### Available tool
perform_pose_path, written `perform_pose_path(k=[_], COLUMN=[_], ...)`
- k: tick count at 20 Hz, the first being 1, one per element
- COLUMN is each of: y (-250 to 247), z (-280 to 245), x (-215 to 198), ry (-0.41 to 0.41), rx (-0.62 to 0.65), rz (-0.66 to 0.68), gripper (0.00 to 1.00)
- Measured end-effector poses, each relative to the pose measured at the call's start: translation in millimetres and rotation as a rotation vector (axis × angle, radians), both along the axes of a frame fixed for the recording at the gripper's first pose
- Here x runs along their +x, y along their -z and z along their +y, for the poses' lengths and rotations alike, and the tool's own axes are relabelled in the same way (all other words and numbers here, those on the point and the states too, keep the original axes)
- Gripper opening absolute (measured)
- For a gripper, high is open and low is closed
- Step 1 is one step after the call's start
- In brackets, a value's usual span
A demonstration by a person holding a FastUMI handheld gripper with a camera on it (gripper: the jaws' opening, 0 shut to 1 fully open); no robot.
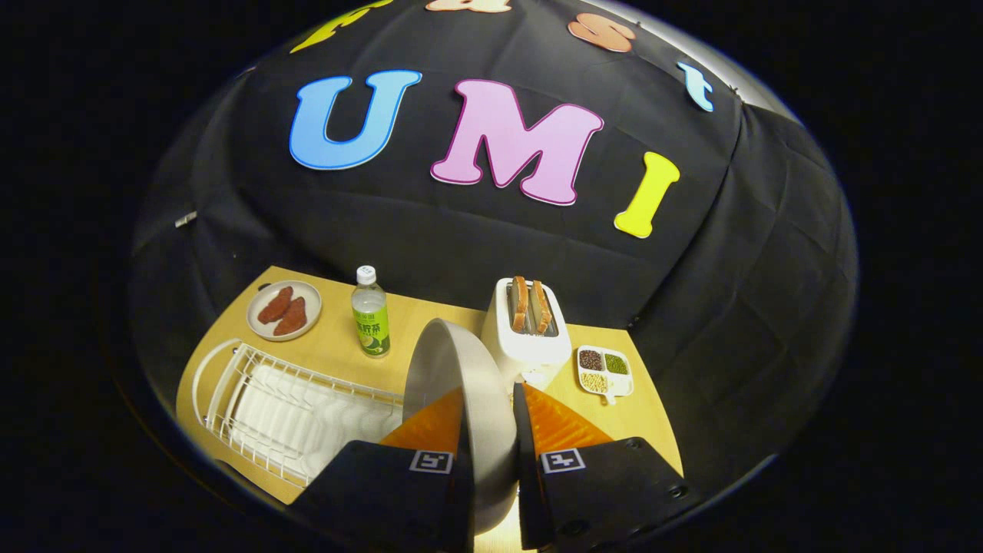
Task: Take the plate from the dish rack, then take the spoon from the basket and place it into the plate.
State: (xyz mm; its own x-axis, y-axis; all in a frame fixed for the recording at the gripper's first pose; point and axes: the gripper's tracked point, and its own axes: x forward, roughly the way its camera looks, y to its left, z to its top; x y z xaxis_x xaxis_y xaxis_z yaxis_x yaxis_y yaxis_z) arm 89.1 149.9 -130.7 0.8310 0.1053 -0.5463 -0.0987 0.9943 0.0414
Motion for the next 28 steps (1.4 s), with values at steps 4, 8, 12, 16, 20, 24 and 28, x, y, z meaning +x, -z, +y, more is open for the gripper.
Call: perform_pose_path(k=[4,8,12,16,20,24,28], y=[-10.5,2.8,46.1,98.2,157.3,218.4,246.0], z=[-27.7,-69.1,-106.1,-123.5,-118.4,-105.9,-92.0], x=[-28.3,-64.4,-112.3,-165.6,-204.6,-218.9,-216.8], ry=[-0.058,-0.064,-0.076,-0.062,-0.05,-0.037,-0.035], rx=[0.171,0.307,0.378,0.482,0.582,0.622,0.687], rz=[0.019,0.092,0.203,0.336,0.458,0.542,0.578], gripper=[0.27,0.27,0.27,0.27,0.27,0.27,0.27])
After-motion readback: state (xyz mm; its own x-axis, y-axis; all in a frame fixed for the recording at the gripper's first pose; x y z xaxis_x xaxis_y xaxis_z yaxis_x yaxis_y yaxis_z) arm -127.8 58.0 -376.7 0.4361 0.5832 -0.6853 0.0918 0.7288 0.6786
